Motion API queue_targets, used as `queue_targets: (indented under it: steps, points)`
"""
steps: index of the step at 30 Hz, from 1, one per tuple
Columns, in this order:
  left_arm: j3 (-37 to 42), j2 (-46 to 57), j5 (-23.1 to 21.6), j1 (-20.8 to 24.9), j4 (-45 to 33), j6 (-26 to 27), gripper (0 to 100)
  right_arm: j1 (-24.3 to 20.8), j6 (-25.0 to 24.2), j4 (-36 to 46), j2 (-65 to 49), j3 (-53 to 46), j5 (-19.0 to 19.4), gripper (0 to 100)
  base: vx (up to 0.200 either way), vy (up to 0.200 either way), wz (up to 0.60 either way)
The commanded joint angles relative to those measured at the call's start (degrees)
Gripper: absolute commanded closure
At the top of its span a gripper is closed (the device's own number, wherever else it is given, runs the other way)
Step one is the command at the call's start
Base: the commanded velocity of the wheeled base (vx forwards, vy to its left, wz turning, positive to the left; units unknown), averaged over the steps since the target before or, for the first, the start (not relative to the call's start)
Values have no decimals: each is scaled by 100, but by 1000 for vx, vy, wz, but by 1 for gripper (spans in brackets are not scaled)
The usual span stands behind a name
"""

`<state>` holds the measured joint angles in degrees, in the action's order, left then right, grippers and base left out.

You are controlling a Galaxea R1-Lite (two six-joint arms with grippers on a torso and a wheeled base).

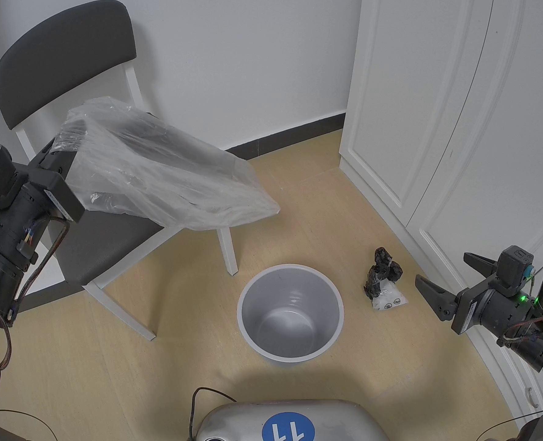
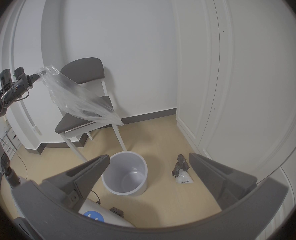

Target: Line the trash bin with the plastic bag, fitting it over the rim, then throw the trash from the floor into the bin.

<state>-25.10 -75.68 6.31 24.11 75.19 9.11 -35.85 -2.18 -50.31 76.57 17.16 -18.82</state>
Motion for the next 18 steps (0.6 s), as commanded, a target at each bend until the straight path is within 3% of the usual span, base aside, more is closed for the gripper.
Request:
queue_targets:
  steps: [1,13,18]
  points:
    - [23,53,1,58,4,135,100,-18,-19,4,34,-29,1,0,0,0,0]
    - [32,97,-7,85,22,162,100,-264,-63,-14,368,-152,10,0,0,0,0]
    - [111,88,1,489,13,153,100,-308,-151,-40,473,-152,10,0,0,0,0]
